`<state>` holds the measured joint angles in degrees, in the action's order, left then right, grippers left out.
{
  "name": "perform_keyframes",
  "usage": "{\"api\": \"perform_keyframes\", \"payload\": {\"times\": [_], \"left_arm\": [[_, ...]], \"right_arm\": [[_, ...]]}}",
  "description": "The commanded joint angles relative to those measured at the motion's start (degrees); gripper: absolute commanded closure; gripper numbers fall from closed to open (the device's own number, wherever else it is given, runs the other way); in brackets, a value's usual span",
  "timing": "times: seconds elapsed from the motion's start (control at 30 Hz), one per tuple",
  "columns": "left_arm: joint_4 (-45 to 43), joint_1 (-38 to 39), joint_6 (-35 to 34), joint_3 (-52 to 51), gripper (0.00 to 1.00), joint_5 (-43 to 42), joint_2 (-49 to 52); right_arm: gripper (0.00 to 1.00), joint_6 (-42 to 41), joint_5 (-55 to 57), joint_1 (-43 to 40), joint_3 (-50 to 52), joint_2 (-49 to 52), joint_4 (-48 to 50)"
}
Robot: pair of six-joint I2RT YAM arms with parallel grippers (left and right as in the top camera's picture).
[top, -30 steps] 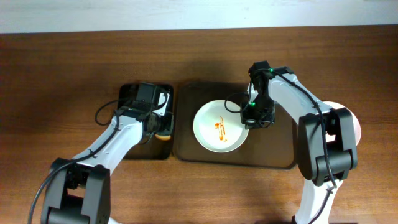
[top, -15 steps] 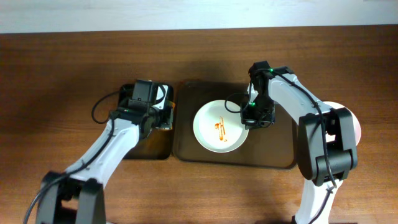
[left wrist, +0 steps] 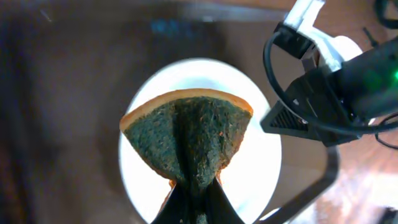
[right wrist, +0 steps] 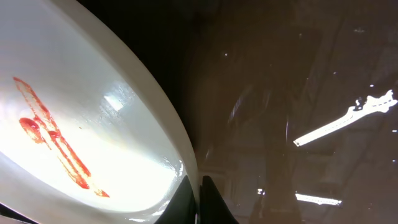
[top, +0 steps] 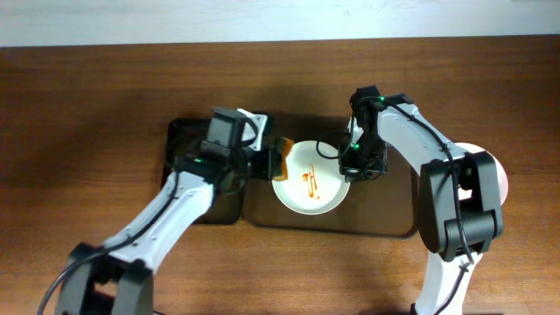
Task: Clean dirty plates on tray and stack at the side
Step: 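Scrub the sauced plate with the sponge using the left gripper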
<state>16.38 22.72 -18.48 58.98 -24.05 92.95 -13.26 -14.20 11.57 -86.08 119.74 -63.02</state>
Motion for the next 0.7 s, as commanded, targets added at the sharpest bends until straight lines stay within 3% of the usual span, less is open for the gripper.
{"api": "perform_keyframes", "payload": {"times": [0.0,0.17,0.33,0.57,0.67], "left_arm": [[-2.89,3.80,-11.34,1.07,1.00,-4.07,6.05],[-13.16,7.52,-18.93,1.07,1.00,-12.28,12.98],[-17.66,8.90,-24.41,1.07,1.00,-13.05,16.90],[-19.37,8.90,-24.81,1.07,1.00,-10.86,20.72],[-17.22,8.63,-24.74,1.07,1.00,-0.94,21.49]], "right_arm": [[0.96,0.37,1.36,0.42,0.02,-1.64,-0.26],[0.96,0.61,1.27,0.42,0.02,-1.64,-0.33],[0.96,0.81,1.16,0.42,0.02,-1.64,-0.44],[0.96,0.79,1.16,0.42,0.02,-1.64,-0.46],[0.96,0.81,1.16,0.42,0.02,-1.64,-0.72]]}}
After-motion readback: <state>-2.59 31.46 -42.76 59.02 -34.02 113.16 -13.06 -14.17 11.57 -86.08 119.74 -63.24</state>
